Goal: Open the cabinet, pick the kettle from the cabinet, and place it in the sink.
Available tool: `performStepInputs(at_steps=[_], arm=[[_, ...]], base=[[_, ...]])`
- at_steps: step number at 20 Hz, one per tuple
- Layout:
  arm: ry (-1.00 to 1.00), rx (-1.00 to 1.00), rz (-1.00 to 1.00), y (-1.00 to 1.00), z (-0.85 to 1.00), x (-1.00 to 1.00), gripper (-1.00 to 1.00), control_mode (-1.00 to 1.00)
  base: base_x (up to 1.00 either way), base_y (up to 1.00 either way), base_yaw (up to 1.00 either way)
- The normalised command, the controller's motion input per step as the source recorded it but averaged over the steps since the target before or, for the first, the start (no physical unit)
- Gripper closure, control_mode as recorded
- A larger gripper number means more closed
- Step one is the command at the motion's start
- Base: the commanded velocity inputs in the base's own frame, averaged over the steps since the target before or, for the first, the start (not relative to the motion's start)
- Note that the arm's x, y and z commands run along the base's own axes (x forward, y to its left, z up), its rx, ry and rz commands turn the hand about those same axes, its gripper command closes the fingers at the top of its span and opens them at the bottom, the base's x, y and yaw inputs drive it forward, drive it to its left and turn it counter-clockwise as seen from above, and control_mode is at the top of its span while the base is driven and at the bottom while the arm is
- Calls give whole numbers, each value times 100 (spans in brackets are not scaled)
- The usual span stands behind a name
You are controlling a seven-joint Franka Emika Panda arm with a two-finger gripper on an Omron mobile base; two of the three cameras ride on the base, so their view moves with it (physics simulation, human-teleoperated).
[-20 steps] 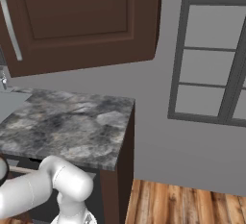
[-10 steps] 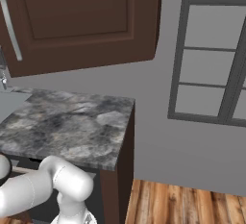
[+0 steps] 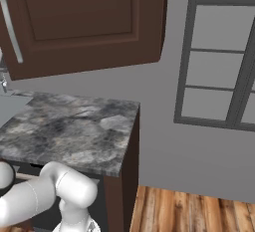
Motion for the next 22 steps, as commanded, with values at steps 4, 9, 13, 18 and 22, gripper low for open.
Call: performStepInputs(at_steps=[4, 9, 13, 18, 22], arm=[[-6, 7, 0, -7, -3, -7, -100, -100], [-9, 7, 0, -11, 0, -33, -100, -100], [-6, 7, -3, -15, 0, -39, -100, -100], [0, 5, -9, -23, 0, -37, -100, -100], [0, 6, -10, -32, 0, -39, -100, -100]], base=[[0, 0, 0], [0, 0, 0], [0, 0, 0], [0, 0, 0], [0, 0, 0]])
